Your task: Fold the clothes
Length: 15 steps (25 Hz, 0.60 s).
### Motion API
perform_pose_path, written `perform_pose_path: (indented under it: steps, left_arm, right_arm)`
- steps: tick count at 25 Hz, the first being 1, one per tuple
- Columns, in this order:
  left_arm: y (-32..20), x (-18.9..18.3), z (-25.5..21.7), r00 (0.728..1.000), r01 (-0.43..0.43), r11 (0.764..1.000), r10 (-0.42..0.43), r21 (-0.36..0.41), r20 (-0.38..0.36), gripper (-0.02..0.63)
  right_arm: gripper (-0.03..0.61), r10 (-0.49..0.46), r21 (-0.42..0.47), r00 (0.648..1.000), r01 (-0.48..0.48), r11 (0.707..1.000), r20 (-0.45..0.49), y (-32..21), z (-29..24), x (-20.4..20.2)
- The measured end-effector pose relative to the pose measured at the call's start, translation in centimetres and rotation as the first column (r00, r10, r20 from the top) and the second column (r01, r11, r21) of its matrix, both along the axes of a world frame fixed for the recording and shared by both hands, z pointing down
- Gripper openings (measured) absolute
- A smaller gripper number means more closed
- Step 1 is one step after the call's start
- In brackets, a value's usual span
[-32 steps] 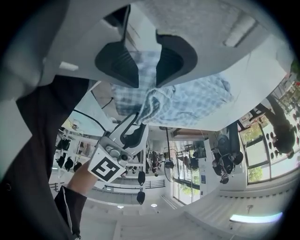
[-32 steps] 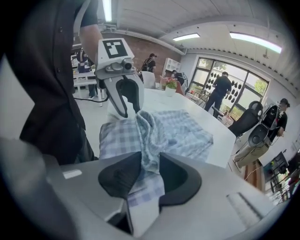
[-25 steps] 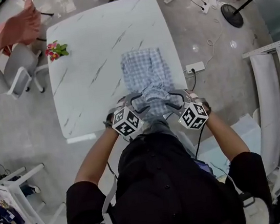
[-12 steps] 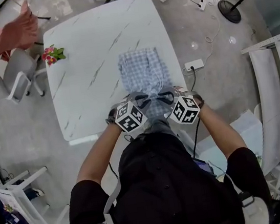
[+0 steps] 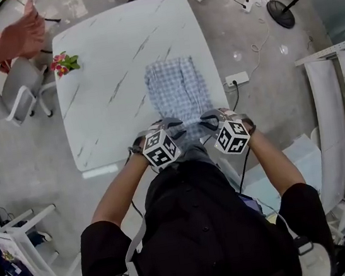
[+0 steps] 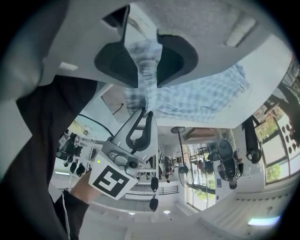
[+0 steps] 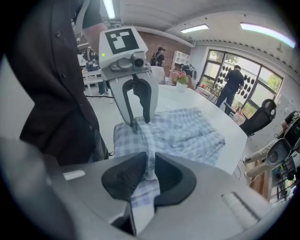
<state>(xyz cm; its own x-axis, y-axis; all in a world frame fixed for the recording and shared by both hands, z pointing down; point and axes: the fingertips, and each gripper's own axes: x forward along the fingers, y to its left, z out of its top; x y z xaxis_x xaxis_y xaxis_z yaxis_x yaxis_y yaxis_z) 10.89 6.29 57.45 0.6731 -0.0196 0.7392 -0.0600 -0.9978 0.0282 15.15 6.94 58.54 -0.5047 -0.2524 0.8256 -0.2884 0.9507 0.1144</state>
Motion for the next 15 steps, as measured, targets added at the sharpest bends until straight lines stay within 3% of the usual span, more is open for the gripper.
perform_pose_path:
  steps: [7,11,15]
  left_arm:
    - [0.5,-0.7,0.5,0.995,0.082,0.99,-0.087,-0.113,-0.039,0.154]
    - [-0.2,-0.7,-0.2,0.993,0.102,0.989,-0.108,-0.107,-0.052,0.164]
    - [-1.4,-0.7,-2.2,0.99,0.105,0.99,-0.113,-0.096,-0.08,0.195]
  right_arm:
    - [0.098,-0.052,-0.041,0.999,0.051,0.998,-0.011,1.9,1.0,-0.4]
    - [0.104,-0.011,-0.041,1.0,0.012,0.999,0.027,0.4,-0.1,-0.3]
    - [0.148,-0.038,-0.051,0.999,0.039,0.998,0.028,-0.6,-1.9,-0.2]
